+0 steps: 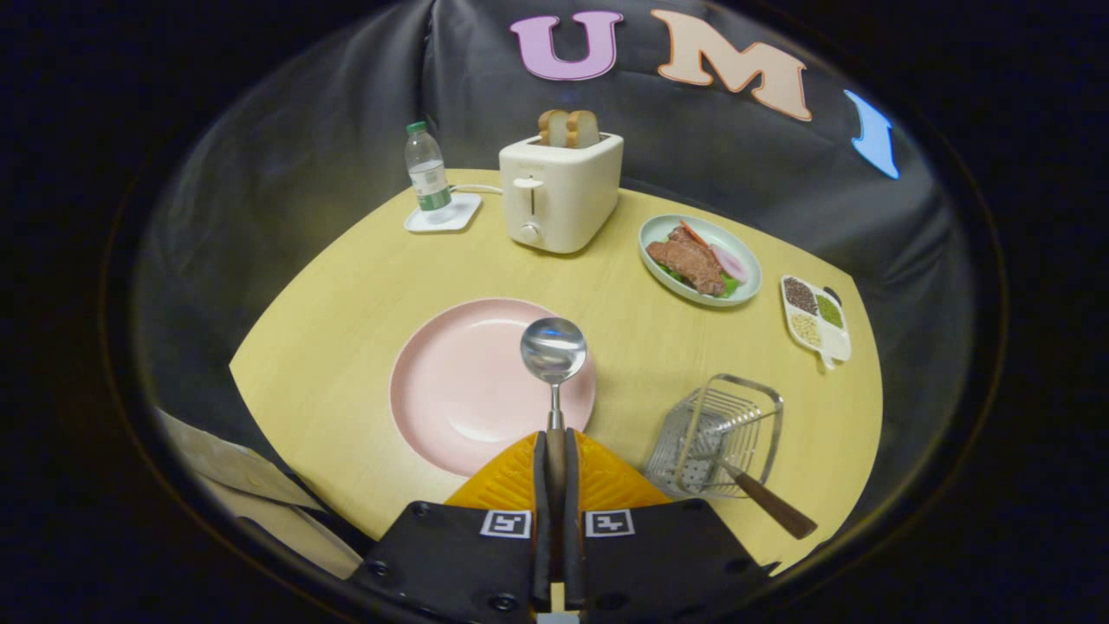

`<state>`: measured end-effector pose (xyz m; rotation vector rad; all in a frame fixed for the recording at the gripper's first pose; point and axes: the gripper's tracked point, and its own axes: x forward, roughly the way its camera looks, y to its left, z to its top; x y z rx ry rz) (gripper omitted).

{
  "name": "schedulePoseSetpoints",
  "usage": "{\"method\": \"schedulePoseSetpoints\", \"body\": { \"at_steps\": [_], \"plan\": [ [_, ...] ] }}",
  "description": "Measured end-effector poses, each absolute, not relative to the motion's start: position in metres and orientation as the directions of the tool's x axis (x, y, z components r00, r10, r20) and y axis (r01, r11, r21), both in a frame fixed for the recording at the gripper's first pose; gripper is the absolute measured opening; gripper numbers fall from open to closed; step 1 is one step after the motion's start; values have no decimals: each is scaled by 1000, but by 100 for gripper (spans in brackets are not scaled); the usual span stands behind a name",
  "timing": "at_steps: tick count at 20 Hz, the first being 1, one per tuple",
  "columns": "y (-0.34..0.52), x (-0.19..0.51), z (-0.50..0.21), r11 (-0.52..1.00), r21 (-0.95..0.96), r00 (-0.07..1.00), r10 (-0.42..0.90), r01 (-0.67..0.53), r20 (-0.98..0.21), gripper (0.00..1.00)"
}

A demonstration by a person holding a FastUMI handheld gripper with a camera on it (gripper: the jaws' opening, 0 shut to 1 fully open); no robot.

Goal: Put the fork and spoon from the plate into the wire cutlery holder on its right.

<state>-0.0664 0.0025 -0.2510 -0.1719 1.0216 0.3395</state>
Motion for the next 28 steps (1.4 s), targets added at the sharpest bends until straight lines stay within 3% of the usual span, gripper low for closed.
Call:
{"method": "schedulePoseSetpoints", "body": {
  "at_steps": [16, 28],
  "plan": [
    [-104, -70, -226, 952, -73, 471, 80, -297, -878, 9],
    [-113, -67, -220, 966, -40, 473, 90, -257, -876, 10]
  ]
}}
